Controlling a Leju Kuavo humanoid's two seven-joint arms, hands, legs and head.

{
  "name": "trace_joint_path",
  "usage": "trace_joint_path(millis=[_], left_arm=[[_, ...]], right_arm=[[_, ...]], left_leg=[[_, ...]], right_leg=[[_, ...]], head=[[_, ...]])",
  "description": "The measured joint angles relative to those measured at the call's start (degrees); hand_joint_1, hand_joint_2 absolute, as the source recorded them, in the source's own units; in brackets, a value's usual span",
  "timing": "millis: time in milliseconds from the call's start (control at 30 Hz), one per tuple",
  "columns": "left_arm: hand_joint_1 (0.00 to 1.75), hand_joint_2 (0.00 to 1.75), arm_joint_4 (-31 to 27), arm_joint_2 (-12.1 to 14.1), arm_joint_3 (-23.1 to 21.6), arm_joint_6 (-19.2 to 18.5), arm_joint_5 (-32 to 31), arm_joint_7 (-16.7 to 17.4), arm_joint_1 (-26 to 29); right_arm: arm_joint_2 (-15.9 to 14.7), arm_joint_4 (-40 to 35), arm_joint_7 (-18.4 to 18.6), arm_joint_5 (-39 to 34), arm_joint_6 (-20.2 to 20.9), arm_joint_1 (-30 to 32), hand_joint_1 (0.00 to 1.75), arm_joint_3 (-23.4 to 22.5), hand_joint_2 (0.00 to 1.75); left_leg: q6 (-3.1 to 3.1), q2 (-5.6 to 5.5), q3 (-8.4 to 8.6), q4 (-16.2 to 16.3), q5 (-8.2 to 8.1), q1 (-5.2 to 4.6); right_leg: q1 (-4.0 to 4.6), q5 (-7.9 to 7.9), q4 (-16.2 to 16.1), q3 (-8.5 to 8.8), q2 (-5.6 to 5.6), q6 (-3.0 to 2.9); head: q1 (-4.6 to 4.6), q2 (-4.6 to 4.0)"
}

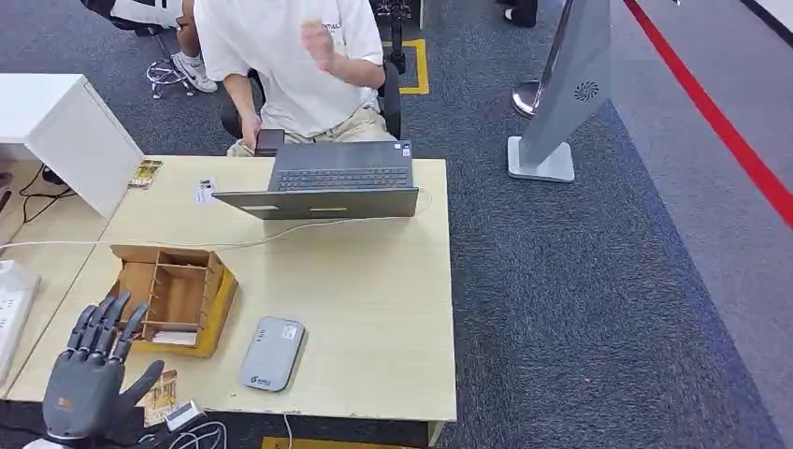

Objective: Pass the card to the sensor for recognition and then transmit it.

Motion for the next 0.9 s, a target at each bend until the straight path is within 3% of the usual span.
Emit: trace_joint_path(millis=[200,433,733,900], left_arm=[[0.00,1.75,-2.99,1.42,0.53,0.02,1.57,0.00,3.23],[0.00,1.75,-2.75,4.24,5.66,0.00,-0.33,0.00,4.60],[0.00,1.75,2.26,5.18,11.72,0.00,-2.71,0.02,3.20],[0.00,1.75,5.27,5.14,12.50,0.00,-4.29,0.02,0.50]], right_arm=[[-0.02,0.00,-0.24,0.00,0.02,0.00,0.00,0.00,1.75],[-0.61,0.00,-1.60,0.02,0.00,0.09,0.00,0.09,1.75],[-1.33,0.00,-2.47,0.02,-0.98,0.35,0.00,1.03,1.75],[-1.79,0.00,-3.13,0.02,-1.03,0.16,0.00,1.40,1.75]], left_leg=[[0.00,0.00,-0.01,-0.01,-0.01,0.00],[0.00,-0.01,-0.02,-0.02,-0.01,0.02],[0.00,-0.01,-0.02,-0.02,0.00,0.01],[0.00,-0.02,-0.02,-0.02,0.00,0.00]], right_leg=[[0.00,-0.03,0.00,-0.01,0.00,-0.02],[0.01,-0.04,0.00,-0.01,-0.02,-0.02],[0.01,-0.04,0.00,0.00,-0.02,-0.01],[0.00,-0.03,0.00,0.00,-0.04,-0.01]], head=[[0.00,0.00],[0.00,0.00],[0.00,0.00],[0.00,0.00]])
